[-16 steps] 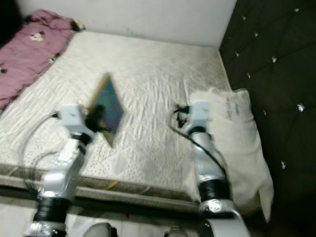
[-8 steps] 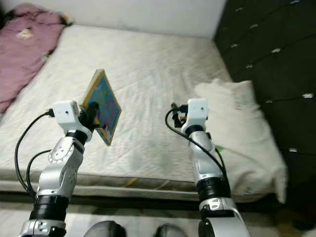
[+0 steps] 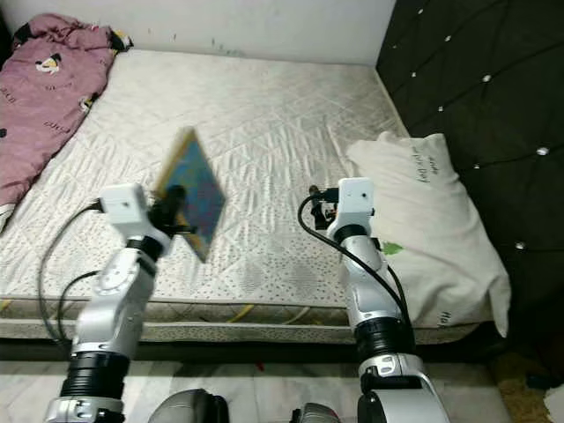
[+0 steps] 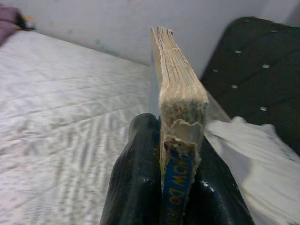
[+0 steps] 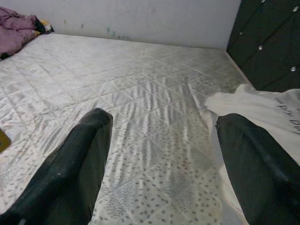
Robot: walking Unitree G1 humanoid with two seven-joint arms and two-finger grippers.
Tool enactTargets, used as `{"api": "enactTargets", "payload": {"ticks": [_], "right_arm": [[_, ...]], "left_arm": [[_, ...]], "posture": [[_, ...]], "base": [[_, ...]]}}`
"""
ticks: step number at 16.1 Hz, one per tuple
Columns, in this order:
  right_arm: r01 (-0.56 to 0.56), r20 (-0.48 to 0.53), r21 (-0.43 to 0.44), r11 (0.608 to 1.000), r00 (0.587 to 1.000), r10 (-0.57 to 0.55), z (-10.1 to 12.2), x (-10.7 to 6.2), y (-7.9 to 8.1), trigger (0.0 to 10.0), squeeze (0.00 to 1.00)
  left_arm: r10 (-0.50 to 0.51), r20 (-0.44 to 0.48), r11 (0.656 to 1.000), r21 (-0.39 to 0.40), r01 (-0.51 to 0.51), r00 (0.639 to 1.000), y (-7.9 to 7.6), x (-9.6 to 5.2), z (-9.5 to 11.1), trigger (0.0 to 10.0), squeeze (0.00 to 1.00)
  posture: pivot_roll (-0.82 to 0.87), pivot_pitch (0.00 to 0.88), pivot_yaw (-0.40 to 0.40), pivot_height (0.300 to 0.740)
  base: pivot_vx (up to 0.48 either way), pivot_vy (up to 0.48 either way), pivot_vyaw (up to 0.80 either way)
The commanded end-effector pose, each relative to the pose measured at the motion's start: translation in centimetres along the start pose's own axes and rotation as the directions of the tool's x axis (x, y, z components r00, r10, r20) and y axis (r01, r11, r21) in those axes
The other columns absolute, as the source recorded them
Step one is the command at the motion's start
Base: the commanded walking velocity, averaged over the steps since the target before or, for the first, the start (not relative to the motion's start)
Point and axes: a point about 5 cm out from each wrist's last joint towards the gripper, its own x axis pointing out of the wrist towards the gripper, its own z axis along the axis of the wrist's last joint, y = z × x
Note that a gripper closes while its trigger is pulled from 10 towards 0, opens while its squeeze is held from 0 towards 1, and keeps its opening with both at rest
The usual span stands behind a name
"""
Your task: Clean up the room
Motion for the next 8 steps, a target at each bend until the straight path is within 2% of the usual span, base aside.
{"api": "enactTargets", "payload": {"ticks": [1,8], "right_arm": [[0.008,0.002,0.003,1.000,1.000,-0.008,0.20,0.10,-0.22,10.0,0.00],[0.003,-0.001,-0.001,1.000,1.000,-0.003,0.12,0.04,-0.16,10.0,0.00]], "left_arm": [[-0.026,0.060,1.000,0.016,0.025,0.998,-0.41,0.22,1.31,10.0,0.00],[-0.038,0.060,0.999,0.014,0.037,0.997,-0.52,0.14,1.27,10.0,0.00]], "posture": [[0.00,0.000,-0.041,0.740],[0.00,0.000,-0.042,0.740]], "base": [[0.000,0.000,0.00],[0.277,0.000,0.00]]}}
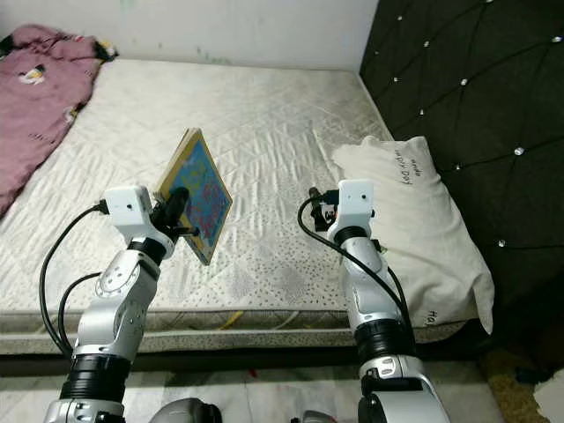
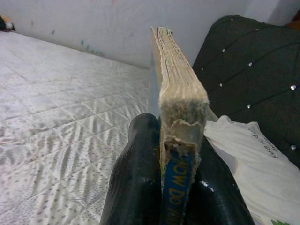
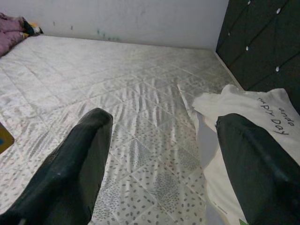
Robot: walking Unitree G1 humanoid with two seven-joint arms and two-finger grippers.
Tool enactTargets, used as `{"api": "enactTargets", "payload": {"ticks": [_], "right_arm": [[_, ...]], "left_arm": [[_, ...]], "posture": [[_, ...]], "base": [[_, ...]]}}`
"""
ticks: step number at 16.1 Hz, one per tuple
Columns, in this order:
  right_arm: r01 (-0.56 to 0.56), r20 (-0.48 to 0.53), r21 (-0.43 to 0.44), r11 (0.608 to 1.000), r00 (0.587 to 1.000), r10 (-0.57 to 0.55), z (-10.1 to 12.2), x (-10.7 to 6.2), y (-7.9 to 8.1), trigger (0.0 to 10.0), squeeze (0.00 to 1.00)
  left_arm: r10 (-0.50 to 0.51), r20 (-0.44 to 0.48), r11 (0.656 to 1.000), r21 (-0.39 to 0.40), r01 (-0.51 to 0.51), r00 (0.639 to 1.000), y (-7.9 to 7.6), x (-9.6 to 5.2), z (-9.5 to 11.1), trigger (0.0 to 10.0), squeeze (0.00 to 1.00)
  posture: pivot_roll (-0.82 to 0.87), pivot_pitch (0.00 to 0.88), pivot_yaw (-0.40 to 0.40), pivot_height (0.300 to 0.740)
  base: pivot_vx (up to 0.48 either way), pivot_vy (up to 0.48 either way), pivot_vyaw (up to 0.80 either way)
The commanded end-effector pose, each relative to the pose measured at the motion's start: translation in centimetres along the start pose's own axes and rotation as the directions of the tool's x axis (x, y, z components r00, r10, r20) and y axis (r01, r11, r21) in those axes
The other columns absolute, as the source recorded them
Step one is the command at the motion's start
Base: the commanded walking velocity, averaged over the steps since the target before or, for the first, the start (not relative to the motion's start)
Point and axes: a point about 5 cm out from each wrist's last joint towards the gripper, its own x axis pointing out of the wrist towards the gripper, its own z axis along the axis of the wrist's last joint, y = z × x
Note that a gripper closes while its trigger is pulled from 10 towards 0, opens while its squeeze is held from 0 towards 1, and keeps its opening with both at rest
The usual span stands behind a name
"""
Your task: Clean up the room
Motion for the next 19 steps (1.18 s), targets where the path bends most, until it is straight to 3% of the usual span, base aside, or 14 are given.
{"api": "enactTargets", "payload": {"ticks": [1,7,10,19], "right_arm": [[0.008,0.000,0.001,1.000,1.000,-0.008,0.13,0.04,-0.24,10.0,0.00],[0.014,0.003,0.004,1.000,1.000,-0.014,0.25,0.12,-0.26,10.0,0.00],[0.016,0.003,0.006,1.000,1.000,-0.016,0.24,0.13,-0.28,10.0,0.00],[0.018,0.000,0.008,1.000,1.000,-0.018,0.19,0.08,-0.39,10.0,0.00]], "left_arm": [[-0.030,0.055,1.000,0.010,0.030,0.998,-0.47,0.18,1.12,10.0,0.00],[-0.025,0.054,1.000,0.007,0.025,0.998,-0.40,0.24,1.20,10.0,0.00],[-0.024,0.048,1.000,0.006,0.024,0.999,-0.34,0.24,1.13,10.0,0.00],[-0.043,0.047,0.999,-0.001,0.043,0.998,-0.54,0.15,1.09,10.0,0.00]], "posture": [[0.00,0.000,-0.042,0.740],[0.00,0.000,-0.042,0.740],[0.00,0.000,-0.041,0.740],[0.00,0.000,-0.041,0.740]], "base": [[0.296,0.000,0.00],[0.292,0.000,0.00],[0.000,0.000,0.00],[0.340,0.000,0.00]]}}
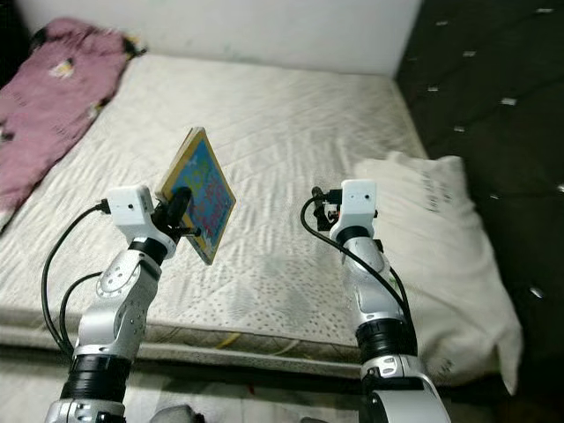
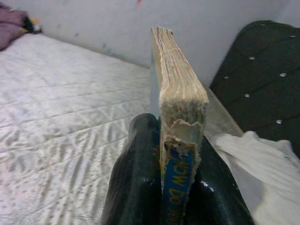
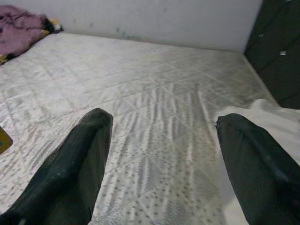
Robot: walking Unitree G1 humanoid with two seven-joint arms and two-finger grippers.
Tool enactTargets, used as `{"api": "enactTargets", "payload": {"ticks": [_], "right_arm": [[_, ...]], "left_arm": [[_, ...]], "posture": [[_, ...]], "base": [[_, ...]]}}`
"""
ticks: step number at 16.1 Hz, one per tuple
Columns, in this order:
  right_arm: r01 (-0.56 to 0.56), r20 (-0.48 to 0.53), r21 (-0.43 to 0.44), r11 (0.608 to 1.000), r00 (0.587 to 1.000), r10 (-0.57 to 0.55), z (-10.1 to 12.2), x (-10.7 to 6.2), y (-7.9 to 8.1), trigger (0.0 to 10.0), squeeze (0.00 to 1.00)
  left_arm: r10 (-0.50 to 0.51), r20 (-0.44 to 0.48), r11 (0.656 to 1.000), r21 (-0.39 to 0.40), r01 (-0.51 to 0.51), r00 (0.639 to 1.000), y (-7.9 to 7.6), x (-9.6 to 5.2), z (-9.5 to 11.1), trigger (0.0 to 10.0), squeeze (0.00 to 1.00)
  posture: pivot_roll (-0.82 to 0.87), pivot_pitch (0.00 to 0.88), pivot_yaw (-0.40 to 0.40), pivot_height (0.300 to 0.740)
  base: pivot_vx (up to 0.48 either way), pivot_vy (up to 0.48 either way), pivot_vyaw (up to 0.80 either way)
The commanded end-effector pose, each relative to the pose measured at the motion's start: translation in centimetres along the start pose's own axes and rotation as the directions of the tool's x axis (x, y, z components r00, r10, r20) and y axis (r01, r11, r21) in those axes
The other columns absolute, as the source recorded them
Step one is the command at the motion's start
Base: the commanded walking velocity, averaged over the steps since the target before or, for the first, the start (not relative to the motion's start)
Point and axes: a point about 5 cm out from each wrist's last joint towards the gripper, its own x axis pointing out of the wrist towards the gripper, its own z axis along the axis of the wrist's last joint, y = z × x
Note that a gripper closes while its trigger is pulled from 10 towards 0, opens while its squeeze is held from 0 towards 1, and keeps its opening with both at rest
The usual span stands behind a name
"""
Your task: Clean up the room
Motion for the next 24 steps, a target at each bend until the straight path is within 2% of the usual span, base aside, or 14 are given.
{"api": "enactTargets", "payload": {"ticks": [1,9,14,17,24], "right_arm": [[0.004,0.002,-0.001,1.000,1.000,-0.004,0.2,0.1,-0.1,10.0,0.00],[0.004,-0.006,0.005,1.000,1.000,-0.004,0.0,0.0,0.0,10.0,0.00],[0.001,-0.019,0.007,1.000,1.000,-0.001,-0.4,-0.4,-0.1,10.0,0.00],[-0.012,-0.026,-0.006,1.000,1.000,0.012,-0.7,-0.7,-0.1,10.0,0.00],[-0.022,-0.047,-0.017,1.000,0.999,0.021,-1.3,-1.2,0.0,10.0,0.00]], "left_arm": [[-0.019,0.047,1.000,0.002,0.019,0.999,-0.4,0.2,1.1,10.0,0.00],[0.010,0.028,1.000,0.004,-0.010,1.000,-0.1,0.2,0.8,10.0,0.00],[0.013,0.016,1.000,-0.008,-0.013,1.000,-0.3,-0.1,0.4,10.0,0.00],[0.022,0.020,0.999,-0.030,-0.021,1.000,-0.5,-0.5,0.2,10.0,0.00],[0.021,0.012,0.999,-0.039,-0.021,1.000,-0.9,-1.0,-0.2,10.0,0.00]], "posture": [[0.00,0.000,-0.041,0.740],[0.00,0.000,-0.040,0.740],[0.00,0.000,-0.043,0.740],[0.01,0.000,-0.055,0.740],[0.01,0.000,-0.057,0.740]], "base": [[0.345,0.000,0.00],[0.039,0.000,0.00],[0.000,0.096,-0.75],[0.000,0.429,0.00],[0.000,0.000,0.00]]}}
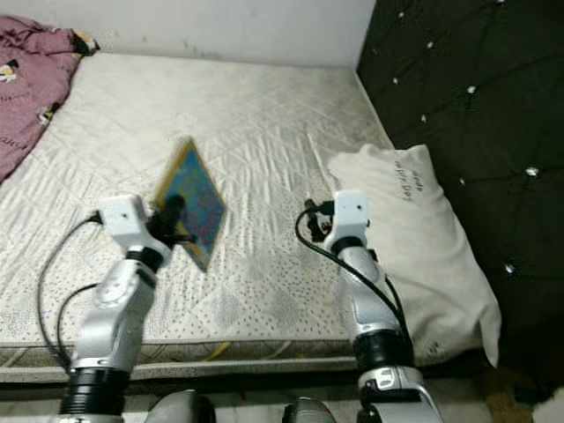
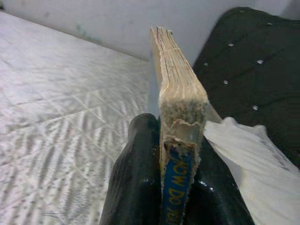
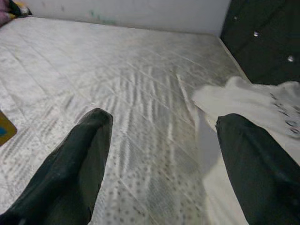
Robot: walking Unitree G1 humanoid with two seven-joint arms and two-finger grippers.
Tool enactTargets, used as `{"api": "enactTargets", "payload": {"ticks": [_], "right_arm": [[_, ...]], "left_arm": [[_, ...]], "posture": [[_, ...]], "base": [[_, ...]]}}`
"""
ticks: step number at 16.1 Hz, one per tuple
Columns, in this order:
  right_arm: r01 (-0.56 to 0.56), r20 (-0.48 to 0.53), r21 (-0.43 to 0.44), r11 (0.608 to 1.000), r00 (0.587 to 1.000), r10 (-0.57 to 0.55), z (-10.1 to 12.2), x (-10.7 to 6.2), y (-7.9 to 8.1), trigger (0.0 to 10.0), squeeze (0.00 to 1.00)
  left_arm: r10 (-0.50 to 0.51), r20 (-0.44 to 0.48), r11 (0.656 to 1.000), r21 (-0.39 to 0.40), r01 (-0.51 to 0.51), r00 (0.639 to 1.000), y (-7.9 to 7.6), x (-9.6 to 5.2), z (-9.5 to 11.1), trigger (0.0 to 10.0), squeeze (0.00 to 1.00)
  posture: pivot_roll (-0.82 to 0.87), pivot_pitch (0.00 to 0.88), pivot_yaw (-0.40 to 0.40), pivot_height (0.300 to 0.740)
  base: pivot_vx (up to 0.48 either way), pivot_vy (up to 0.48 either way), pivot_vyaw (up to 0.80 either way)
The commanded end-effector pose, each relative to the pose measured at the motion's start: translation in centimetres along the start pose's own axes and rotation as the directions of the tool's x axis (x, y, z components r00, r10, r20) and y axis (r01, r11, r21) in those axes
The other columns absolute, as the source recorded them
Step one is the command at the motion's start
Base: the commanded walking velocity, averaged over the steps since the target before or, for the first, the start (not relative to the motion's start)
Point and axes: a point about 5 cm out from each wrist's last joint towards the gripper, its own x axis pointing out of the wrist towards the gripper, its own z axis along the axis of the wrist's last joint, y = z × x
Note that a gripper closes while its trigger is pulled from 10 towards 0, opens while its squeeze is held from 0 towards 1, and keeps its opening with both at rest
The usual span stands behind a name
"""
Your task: Clean up the room
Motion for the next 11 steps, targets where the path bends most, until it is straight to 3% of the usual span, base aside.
{"api": "enactTargets", "payload": {"ticks": [1,6,9,11], "right_arm": [[0.012,0.010,-0.012,1.000,1.000,-0.012,0.40,-0.18,-0.44,10.0,0.00],[-0.014,0.008,-0.037,0.999,1.000,0.014,0.40,-0.21,-0.03,10.0,0.00],[-0.017,0.008,-0.045,0.999,1.000,0.017,0.50,-0.15,0.01,10.0,0.00],[-0.015,0.005,-0.042,0.999,1.000,0.016,0.53,-0.13,-0.01,10.0,0.00]], "left_arm": [[-0.034,0.046,0.999,0.000,0.034,0.998,-0.89,0.30,1.04,10.0,0.00],[-0.046,0.051,0.999,0.004,0.046,0.998,-1.13,0.26,1.26,10.0,0.00],[-0.049,0.053,0.999,0.002,0.049,0.997,-1.27,0.34,1.32,10.0,0.00],[-0.049,0.055,0.999,0.000,0.049,0.997,-1.30,0.37,1.32,10.0,0.00]], "posture": [[0.01,0.000,-0.056,0.740],[0.00,0.000,-0.054,0.740],[0.00,0.000,-0.057,0.740],[0.00,0.000,-0.057,0.740]], "base": [[0.000,0.000,0.00],[0.000,0.000,0.00],[0.000,-0.261,0.72],[0.000,-0.272,0.25]]}}
